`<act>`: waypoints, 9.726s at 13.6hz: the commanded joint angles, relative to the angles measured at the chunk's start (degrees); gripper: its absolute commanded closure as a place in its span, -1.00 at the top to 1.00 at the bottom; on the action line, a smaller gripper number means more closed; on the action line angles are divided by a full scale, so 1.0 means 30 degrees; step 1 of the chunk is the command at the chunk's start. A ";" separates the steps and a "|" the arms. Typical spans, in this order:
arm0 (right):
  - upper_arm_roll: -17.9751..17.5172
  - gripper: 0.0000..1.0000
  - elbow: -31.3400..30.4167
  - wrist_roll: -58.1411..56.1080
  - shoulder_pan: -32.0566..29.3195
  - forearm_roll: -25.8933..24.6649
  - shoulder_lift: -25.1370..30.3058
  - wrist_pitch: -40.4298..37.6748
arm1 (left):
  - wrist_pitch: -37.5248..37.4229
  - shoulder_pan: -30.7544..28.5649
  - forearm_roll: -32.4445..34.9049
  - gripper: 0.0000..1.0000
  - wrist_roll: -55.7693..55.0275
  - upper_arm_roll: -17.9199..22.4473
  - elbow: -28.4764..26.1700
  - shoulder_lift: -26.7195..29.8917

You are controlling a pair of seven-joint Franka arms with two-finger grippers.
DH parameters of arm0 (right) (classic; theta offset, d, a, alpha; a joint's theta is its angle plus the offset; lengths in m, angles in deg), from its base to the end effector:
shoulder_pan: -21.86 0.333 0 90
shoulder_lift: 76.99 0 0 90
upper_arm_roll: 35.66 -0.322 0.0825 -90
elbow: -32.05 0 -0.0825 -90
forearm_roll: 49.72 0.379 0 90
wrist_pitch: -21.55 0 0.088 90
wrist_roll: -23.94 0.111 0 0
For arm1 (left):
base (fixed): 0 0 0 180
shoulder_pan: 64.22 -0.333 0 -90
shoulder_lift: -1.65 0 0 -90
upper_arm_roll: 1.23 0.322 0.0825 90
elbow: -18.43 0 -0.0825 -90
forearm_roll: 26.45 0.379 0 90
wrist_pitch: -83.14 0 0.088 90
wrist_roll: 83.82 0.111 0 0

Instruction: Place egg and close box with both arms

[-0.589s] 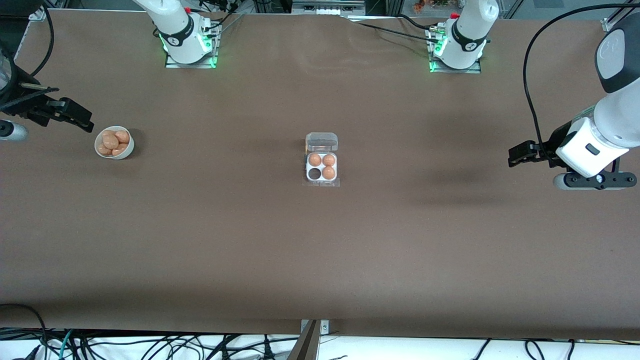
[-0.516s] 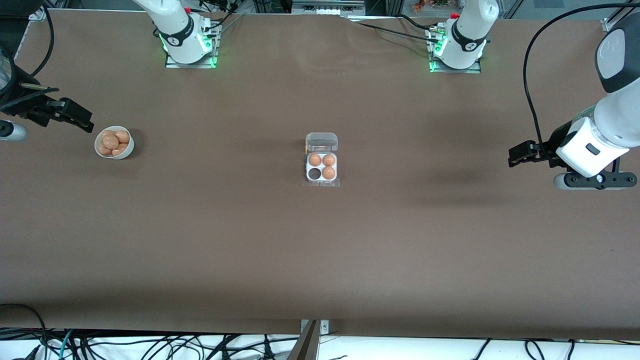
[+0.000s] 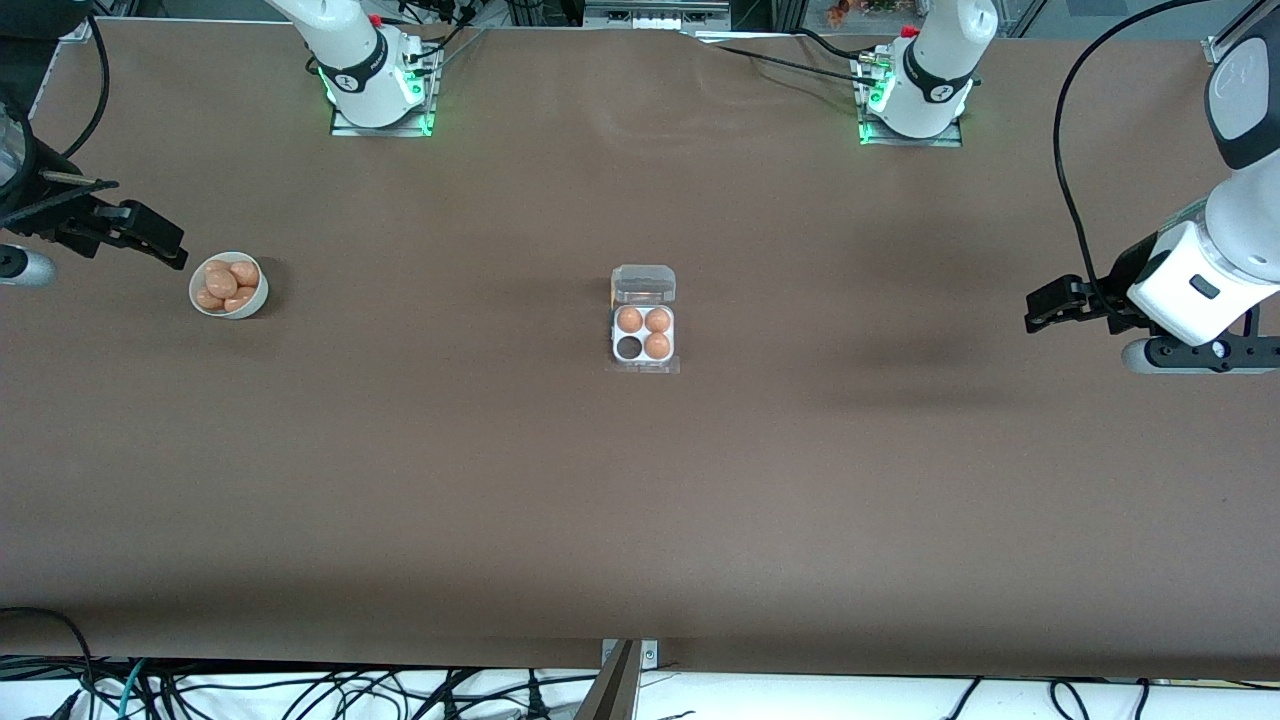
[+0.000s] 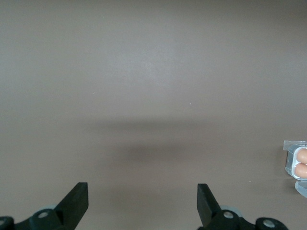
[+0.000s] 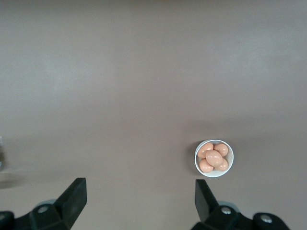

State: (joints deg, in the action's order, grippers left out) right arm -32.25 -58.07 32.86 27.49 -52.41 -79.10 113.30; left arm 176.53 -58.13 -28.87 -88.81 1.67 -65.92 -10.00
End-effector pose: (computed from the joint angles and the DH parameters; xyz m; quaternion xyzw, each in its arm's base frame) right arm 0.5630 0.0174 0.6079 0.9980 -0.0576 -0.0018 0.0248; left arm 0.6128 -0.0416 0.5594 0.9995 0.0170 -0.0237 0.0143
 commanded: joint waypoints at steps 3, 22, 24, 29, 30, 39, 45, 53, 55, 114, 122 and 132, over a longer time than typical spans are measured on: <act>-0.0081 1.00 -0.0490 -0.0132 -0.0028 0.0136 0.0379 0.0209 | -0.0102 -0.0037 0.0016 1.00 -0.0093 0.0001 0.0228 0.0076; -0.0169 1.00 -0.0460 -0.0103 0.0031 0.0194 0.0379 -0.0084 | -0.0219 -0.0037 0.0016 1.00 -0.0181 0.0001 0.0228 0.0046; -0.0169 1.00 -0.0460 -0.0103 0.0031 0.0165 0.0379 -0.0084 | -0.0219 -0.0037 0.0016 1.00 -0.0181 0.0001 0.0228 0.0046; -0.0169 1.00 -0.0489 -0.0103 0.0031 0.0165 0.0379 -0.0113 | -0.0219 -0.0037 0.0016 1.00 -0.0181 0.0001 0.0199 0.0046; -0.0169 1.00 -0.0489 -0.0103 0.0060 0.0165 0.0379 -0.0113 | -0.0219 -0.0037 0.0016 1.00 -0.0181 0.0001 0.0228 0.0046; -0.0140 1.00 -0.0518 -0.3879 0.0091 0.0048 -0.3627 0.0556 | -0.0219 -0.0037 0.0016 1.00 -0.0181 0.0030 0.0228 0.0046; 0.0415 1.00 -0.4870 -0.4463 -0.1607 -0.0391 -0.3874 0.5353 | -0.0219 -0.0066 0.0016 1.00 -0.0152 0.0060 0.0287 0.0046; 0.3400 1.00 -1.3287 -1.0411 -0.2547 -0.0392 -0.1230 1.3708 | -0.0219 -0.0154 -0.0042 1.00 -0.0122 0.0030 0.0316 0.0076; 0.3843 1.00 -1.3993 -1.0823 -0.2635 -0.0392 -0.1931 1.5231 | -0.0219 -0.0154 -0.0042 1.00 -0.0122 0.0030 0.0316 0.0076; -0.3362 -0.42 0.1181 1.2698 0.0760 2.5878 -1.5320 0.1850 | -0.0219 -0.0154 -0.0042 1.00 -0.0239 0.0001 0.0287 0.0076; -0.3392 -0.41 0.0976 1.2378 0.3426 2.9812 -1.6758 0.2287 | -0.0219 -0.0154 -0.0013 1.00 -0.0268 0.0001 0.0287 0.0017; -0.3362 -0.36 0.0800 1.0712 0.4425 2.7821 -1.7227 0.4281 | -0.0219 -0.0154 -0.0013 1.00 -0.0269 0.0001 0.0258 -0.0012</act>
State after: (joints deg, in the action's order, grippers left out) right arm -42.33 -56.40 67.30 40.62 31.74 -129.51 126.00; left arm 176.49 -58.30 -28.87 -89.05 1.92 -65.70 -10.04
